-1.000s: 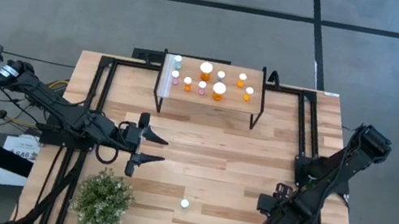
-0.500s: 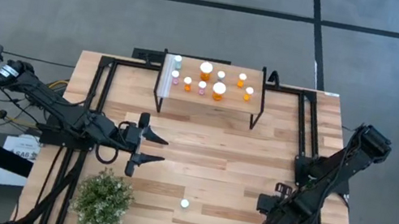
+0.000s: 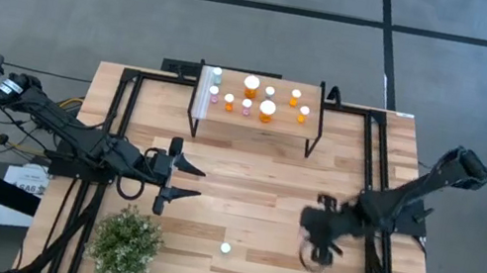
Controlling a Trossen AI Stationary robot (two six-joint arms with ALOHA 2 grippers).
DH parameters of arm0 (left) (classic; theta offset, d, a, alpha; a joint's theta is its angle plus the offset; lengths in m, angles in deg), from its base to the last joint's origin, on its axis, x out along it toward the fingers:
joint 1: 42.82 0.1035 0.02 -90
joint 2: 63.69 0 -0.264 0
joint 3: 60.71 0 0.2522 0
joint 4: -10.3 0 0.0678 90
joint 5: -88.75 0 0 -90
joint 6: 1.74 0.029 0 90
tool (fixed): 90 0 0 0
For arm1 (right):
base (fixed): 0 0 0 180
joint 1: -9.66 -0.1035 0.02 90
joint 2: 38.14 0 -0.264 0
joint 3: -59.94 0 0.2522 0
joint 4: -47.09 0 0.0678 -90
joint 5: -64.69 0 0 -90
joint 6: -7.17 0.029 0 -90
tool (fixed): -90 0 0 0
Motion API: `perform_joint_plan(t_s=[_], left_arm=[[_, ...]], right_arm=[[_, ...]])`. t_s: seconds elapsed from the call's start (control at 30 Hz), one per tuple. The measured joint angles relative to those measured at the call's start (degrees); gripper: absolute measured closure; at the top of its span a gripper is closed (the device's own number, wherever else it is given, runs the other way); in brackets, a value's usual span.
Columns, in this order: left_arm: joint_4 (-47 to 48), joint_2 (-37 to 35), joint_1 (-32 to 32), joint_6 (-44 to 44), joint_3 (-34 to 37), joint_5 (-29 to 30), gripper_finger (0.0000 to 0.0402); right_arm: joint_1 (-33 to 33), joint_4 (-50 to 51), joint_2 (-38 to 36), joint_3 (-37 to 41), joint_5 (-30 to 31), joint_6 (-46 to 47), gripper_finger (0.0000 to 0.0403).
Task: Pick and place medicine bottles onto shelf by color
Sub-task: Put the pink pill bottle on the shelf
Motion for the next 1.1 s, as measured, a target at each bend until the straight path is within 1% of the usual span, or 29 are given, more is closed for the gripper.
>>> perform_joint_plan(t_s=[0.1, 0.27, 0.43, 0.57, 0.7, 0.83, 0.97, 1.1], left_arm=[[0.0, 0.0, 0.0, 0.0, 0.0, 0.0, 0.0191], [0.0, 0.0, 0.0, 0.2, 0.0, 0.0, 0.0191], [-0.1, 0.0, 0.0, 0.7, 0.0, 0.3, 0.0191], [-0.1, 0.0, 0.0, 0.7, 0.0, 0.3, 0.0191], [0.0, 0.0, 0.0, 0.7, 0.0, 0.3, 0.0191], [0.0, 0.0, 0.0, 0.6, 0.0, 0.3, 0.0191], [0.0, 0.0, 0.0, 0.6, 0.0, 0.3, 0.0191], [0.0, 0.0, 0.0, 0.6, 0.0, 0.3, 0.0191]], right_arm=[[8.5, 2.7, -0.7, -4.7, 0.0, -10.5, 0.0255], [24.0, 8.5, 0.8, -15.8, -0.1, -26.2, 0.026], [38.0, 14.5, 6.2, -28.7, -0.7, -38.8, 0.0253], [46.3, 18.5, 12.5, -38.2, -0.9, -45.3, 0.025], [51.7, 20.7, 19.1, -45.1, -4.0, -49.6, 0.0252], [54.9, 23.4, 24.9, -49.5, -4.3, -52.5, 0.0254], [56.8, 26.5, 29.3, -51.9, -4.2, -53.7, 0.025], [58.1, 27.2, 31.7, -52.4, -4.2, -54.5, 0.025]])
